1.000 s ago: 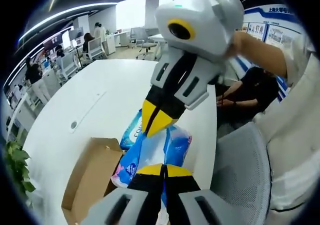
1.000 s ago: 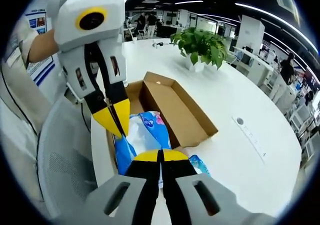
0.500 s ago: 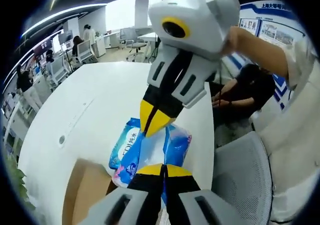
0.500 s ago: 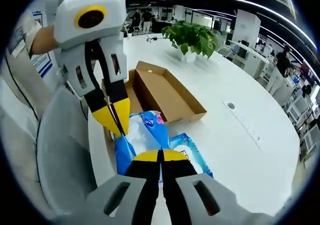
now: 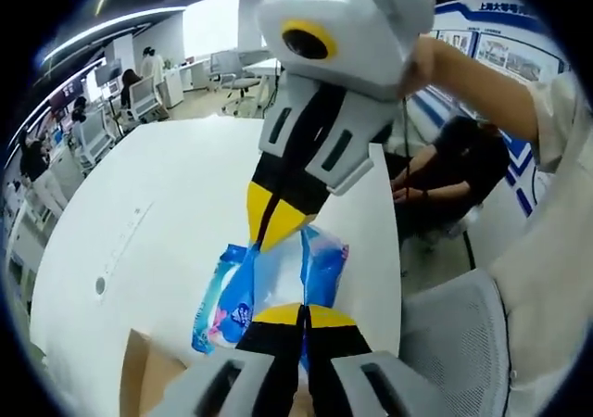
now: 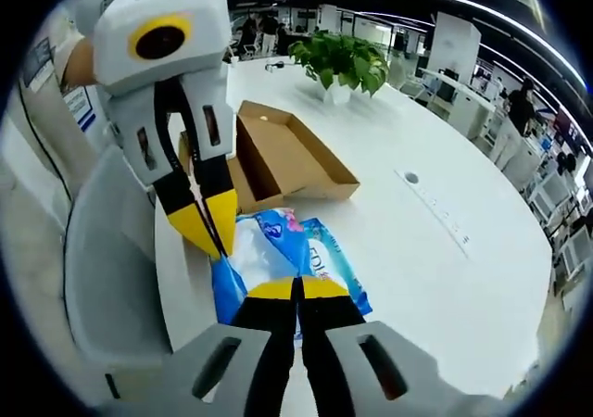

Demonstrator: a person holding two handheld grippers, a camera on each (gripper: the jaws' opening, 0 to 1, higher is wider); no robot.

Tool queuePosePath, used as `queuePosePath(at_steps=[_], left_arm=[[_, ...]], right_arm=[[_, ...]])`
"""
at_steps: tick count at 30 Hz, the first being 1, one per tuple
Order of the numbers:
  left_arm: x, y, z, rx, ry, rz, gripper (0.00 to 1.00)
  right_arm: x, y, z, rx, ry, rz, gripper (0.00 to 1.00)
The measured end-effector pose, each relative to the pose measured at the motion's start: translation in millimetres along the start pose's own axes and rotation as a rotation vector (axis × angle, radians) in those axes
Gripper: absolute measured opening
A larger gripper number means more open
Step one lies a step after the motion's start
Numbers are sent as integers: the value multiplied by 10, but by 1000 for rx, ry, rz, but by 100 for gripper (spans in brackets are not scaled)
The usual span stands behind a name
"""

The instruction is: Operate the shoe box by opening the lid, removing the specified soft item, and placing it in the target area until the item is outside and the box remains undamaged.

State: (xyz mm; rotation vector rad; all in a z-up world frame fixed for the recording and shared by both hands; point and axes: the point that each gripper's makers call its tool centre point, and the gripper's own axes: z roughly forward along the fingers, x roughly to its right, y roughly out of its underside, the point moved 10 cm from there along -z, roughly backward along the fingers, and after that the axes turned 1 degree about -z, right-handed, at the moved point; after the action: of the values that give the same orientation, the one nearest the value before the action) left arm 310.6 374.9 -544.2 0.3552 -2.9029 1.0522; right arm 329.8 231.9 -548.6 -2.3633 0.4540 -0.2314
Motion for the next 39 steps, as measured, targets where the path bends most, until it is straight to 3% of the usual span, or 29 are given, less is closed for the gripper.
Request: queuePosePath(at_steps=[23, 39], left_arm=[[-253, -637, 653, -1, 61, -17, 0], [-359, -926, 1139, -17, 112, -20, 0]], right_arm=[[668, 522, -316, -13, 8, 21, 0], [996, 881, -390, -38, 31, 62, 0]])
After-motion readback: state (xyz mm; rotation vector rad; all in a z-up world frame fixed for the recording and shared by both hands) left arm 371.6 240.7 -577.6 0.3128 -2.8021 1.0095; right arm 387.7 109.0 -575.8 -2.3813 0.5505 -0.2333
